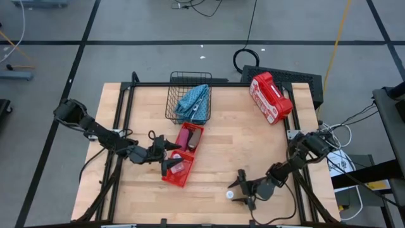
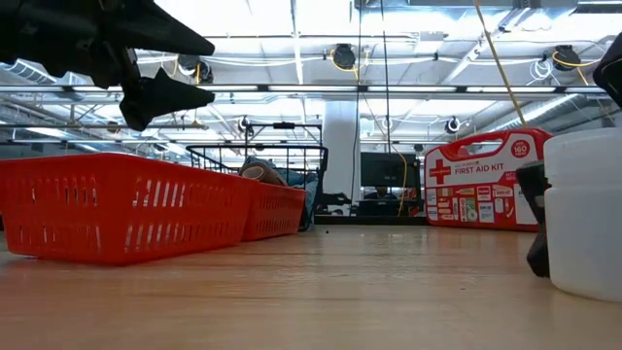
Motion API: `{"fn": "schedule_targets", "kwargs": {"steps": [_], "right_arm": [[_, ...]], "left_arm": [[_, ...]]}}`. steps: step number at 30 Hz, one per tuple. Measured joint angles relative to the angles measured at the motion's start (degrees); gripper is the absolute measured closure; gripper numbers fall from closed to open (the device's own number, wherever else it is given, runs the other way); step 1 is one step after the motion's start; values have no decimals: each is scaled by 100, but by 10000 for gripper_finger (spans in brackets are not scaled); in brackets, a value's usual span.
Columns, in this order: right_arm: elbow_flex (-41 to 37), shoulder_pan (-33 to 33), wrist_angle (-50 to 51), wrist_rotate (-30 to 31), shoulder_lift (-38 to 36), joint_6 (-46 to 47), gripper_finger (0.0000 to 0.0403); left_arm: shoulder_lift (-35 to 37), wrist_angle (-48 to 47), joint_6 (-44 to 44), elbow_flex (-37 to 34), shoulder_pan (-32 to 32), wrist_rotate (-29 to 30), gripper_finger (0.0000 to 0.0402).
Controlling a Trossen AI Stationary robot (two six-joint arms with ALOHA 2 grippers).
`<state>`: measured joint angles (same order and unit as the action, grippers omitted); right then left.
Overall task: Pick & place medical supplies in basket/bin
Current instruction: Put the white pill bottle into the bottom red bin
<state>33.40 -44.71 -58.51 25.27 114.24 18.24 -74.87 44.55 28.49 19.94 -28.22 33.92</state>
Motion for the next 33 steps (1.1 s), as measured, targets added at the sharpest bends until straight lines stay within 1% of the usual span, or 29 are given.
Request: {"fn": "schedule_targets", "kwargs": {"steps": [7, 11, 16, 25, 29, 31, 33], "right_arm": [[111, 160, 27, -174, 9, -552, 181], [125, 260, 22, -342, 9, -590, 221], [125, 311, 6, -320, 9, -794, 276], [125, 484, -164, -257, 4, -1165, 278], [125, 625, -161, -277, -155, -1391, 274], [125, 713, -54, -274, -304, -1526, 274], [125, 833, 134, -277, -477, -1587, 275]], "left_arm": [[0, -26, 50, 0, 4, -26, 80], [0, -27, 32, 0, 4, -27, 80], [0, -29, 23, 0, 4, -32, 80], [0, -30, 15, 0, 4, -36, 80], [0, -30, 77, 0, 4, -42, 80], [0, -168, 256, 71, 24, -154, 80], [0, -728, 326, 354, 109, -539, 80]]}}
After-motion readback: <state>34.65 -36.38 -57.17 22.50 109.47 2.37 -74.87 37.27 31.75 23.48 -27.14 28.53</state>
